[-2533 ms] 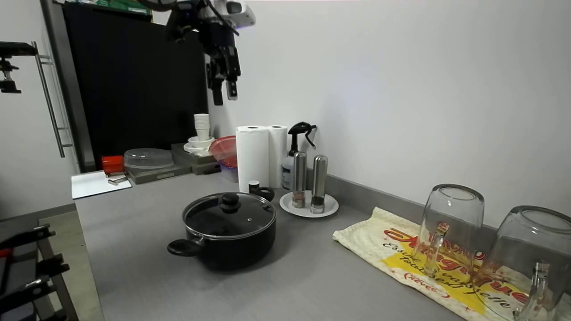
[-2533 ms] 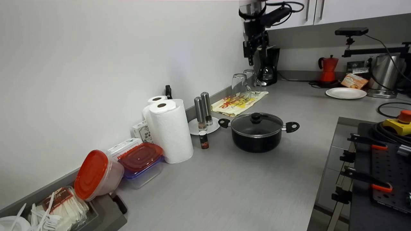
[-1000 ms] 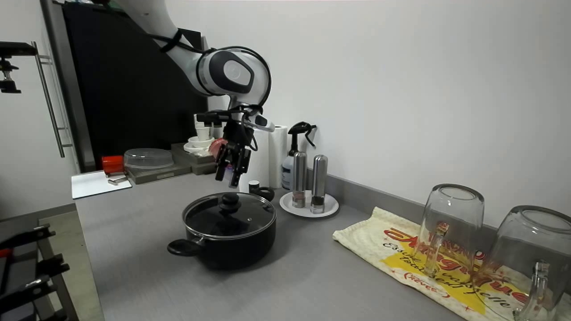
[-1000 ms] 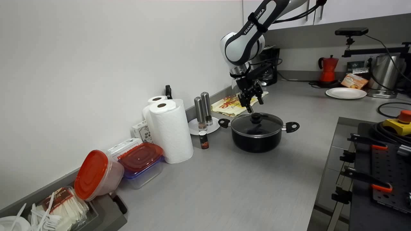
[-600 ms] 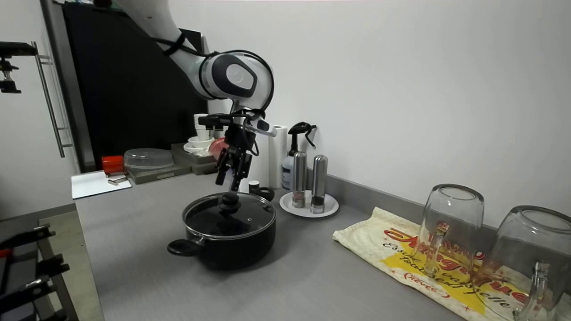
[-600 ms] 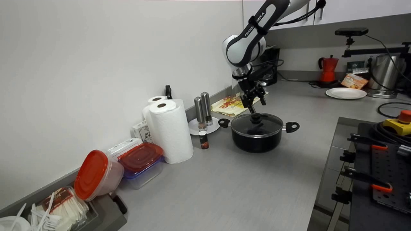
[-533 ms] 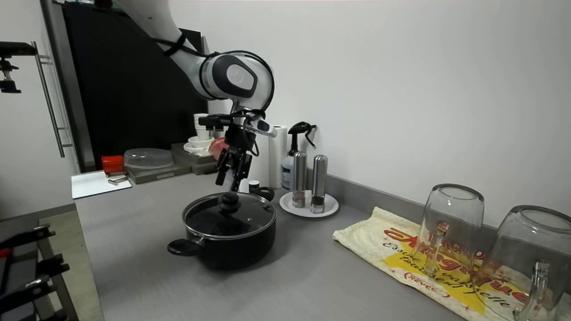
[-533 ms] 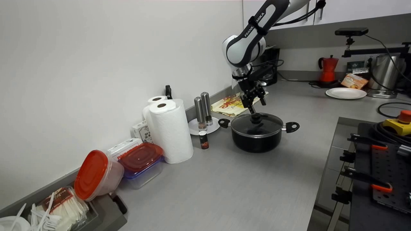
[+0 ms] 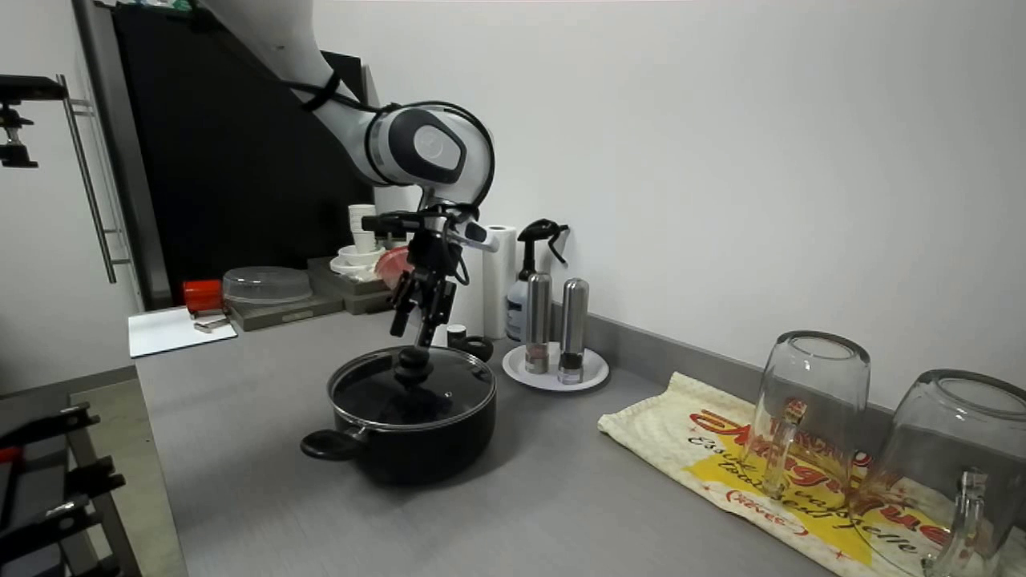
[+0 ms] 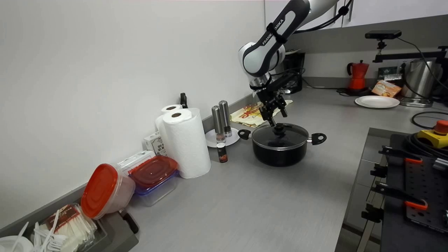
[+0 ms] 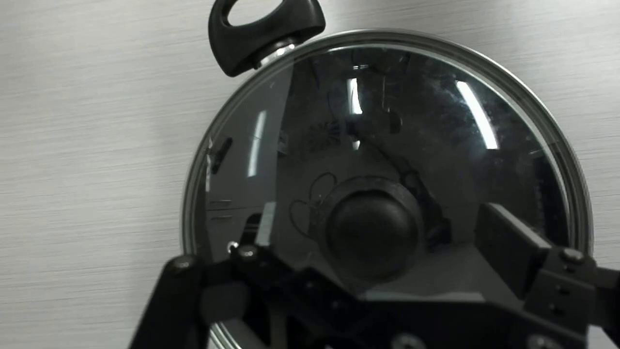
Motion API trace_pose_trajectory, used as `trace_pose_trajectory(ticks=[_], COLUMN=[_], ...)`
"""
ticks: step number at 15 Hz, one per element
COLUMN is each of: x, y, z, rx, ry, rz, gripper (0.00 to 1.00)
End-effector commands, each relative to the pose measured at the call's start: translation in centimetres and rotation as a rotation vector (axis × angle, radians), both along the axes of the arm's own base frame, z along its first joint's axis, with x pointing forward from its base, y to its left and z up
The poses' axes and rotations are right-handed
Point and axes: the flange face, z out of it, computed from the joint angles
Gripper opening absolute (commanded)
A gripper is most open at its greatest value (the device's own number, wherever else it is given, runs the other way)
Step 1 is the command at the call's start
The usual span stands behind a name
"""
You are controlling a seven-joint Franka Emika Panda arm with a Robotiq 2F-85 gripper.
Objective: Remove the lid from the black pot
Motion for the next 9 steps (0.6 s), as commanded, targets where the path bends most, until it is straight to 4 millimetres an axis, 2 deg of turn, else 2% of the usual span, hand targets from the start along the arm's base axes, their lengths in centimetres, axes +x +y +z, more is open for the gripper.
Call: trace_pose_trajectory(ticks=[1,9], x=[1.0,0.4], y=[0.1,-0.6], z=[0.1,-1.5], rx=[-0.010,-0.005], ry=[0.001,0.028], rz=[0.001,-0.008], gripper=[1.00,1.00])
